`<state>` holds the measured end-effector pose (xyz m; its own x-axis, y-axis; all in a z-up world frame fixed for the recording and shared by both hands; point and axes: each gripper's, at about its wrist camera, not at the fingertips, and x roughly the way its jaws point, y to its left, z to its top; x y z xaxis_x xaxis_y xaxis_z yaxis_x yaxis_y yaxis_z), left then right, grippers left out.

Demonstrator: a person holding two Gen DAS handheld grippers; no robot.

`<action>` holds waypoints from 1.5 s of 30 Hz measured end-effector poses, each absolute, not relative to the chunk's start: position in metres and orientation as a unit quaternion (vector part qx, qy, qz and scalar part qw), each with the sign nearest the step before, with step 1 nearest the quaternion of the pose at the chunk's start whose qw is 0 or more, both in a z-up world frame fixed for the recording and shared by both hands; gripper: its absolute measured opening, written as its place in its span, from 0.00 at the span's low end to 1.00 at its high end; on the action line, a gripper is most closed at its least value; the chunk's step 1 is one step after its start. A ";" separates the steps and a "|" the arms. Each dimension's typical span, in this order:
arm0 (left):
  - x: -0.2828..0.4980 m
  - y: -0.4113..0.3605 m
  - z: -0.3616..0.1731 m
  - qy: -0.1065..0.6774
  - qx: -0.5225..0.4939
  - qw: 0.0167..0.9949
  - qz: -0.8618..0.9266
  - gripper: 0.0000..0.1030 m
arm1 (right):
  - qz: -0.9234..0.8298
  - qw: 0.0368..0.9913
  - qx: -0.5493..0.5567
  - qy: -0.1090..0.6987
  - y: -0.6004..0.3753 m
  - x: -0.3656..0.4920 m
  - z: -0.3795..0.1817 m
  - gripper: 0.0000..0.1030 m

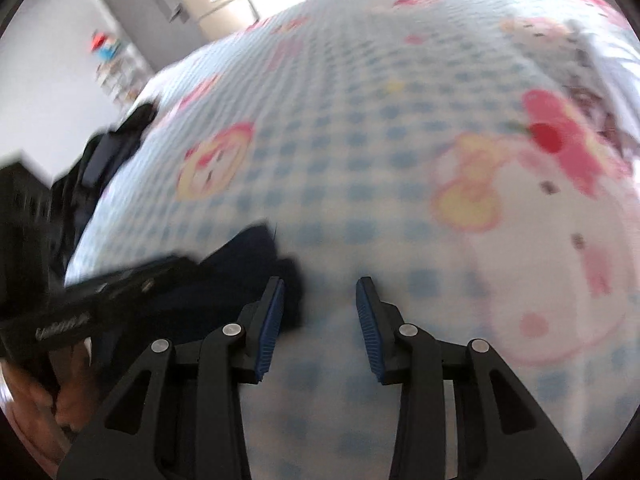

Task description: Fold clothes

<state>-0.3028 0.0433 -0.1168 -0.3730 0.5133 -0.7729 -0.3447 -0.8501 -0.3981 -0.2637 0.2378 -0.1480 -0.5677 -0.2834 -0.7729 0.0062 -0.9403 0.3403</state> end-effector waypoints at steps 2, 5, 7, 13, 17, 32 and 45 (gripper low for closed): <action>-0.285 0.038 -0.107 -0.080 -0.486 0.264 0.829 0.35 | -0.876 0.084 0.444 -0.167 0.245 -0.260 -0.138 0.37; -0.256 0.024 -0.096 -0.084 -0.480 0.252 0.836 0.36 | -0.873 0.117 0.443 -0.169 0.241 -0.259 -0.127 0.37; -0.234 0.003 -0.097 -0.108 -0.479 0.230 0.840 0.36 | -0.868 0.141 0.452 -0.148 0.229 -0.262 -0.124 0.38; -0.224 -0.073 -0.124 -0.181 -0.487 0.135 0.844 0.35 | -0.863 0.092 0.481 -0.121 0.217 -0.271 -0.139 0.38; -0.225 -0.107 -0.121 -0.234 -0.460 0.119 0.849 0.42 | -0.863 0.123 0.477 -0.115 0.209 -0.269 -0.134 0.55; -0.292 -0.059 -0.111 -0.166 -0.467 0.223 0.840 0.15 | -0.874 0.117 0.450 -0.140 0.224 -0.280 -0.123 0.10; -0.174 -0.084 -0.088 -0.242 -0.440 0.194 0.842 0.44 | -0.853 0.121 0.457 -0.223 0.256 -0.185 -0.107 0.51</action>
